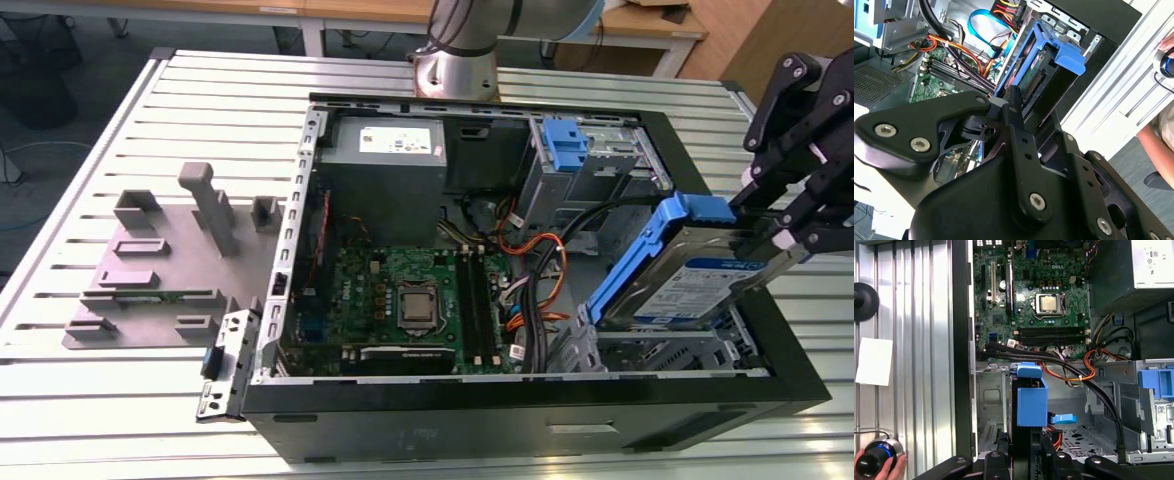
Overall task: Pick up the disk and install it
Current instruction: 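Insert the disk into the insertion slot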
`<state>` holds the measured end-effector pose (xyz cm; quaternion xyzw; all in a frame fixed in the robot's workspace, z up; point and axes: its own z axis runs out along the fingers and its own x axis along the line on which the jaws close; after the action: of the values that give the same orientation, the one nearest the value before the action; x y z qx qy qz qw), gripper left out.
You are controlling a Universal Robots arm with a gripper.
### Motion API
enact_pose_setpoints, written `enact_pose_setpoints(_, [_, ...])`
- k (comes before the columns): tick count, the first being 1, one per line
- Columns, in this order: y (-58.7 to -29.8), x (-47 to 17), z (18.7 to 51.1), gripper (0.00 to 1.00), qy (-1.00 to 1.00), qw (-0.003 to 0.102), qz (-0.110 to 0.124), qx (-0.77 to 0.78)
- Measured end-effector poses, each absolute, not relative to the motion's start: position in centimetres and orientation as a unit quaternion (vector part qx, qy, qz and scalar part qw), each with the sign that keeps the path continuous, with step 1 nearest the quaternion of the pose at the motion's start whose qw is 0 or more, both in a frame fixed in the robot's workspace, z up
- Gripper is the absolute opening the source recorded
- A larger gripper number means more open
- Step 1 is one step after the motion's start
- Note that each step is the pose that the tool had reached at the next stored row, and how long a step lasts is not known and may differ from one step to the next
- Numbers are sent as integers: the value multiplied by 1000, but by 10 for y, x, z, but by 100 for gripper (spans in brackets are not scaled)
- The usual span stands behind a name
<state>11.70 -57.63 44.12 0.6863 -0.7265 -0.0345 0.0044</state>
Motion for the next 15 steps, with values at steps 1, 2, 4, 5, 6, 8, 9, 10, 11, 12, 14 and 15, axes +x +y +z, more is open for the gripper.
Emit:
enact_pose_setpoints(1, [-576, 117, 441, 35, -726, 4, -34, 686])
enact_pose_setpoints(2, [-576, 117, 441, 35, -726, 4, -34, 686])
enact_pose_setpoints(4, [-576, 117, 440, 35, -726, 4, -34, 686])
enact_pose_setpoints(5, [-576, 117, 440, 35, -726, 4, -34, 686])
enact_pose_setpoints(6, [-576, 117, 439, 35, -726, 4, -34, 686])
enact_pose_setpoints(8, [-576, 117, 439, 35, -726, 4, -34, 686])
enact_pose_setpoints(9, [-576, 117, 439, 35, -726, 4, -34, 686])
enact_pose_setpoints(10, [-576, 117, 439, 35, -726, 4, -34, 686])
enact_pose_setpoints(11, [-576, 117, 439, 35, -726, 4, -34, 686])
enact_pose_setpoints(12, [-576, 117, 439, 35, -726, 4, -34, 686])
enact_pose_setpoints(14, [-576, 117, 438, 35, -726, 4, -34, 686])
enact_pose_setpoints(15, [-576, 117, 437, 35, -726, 4, -34, 686])
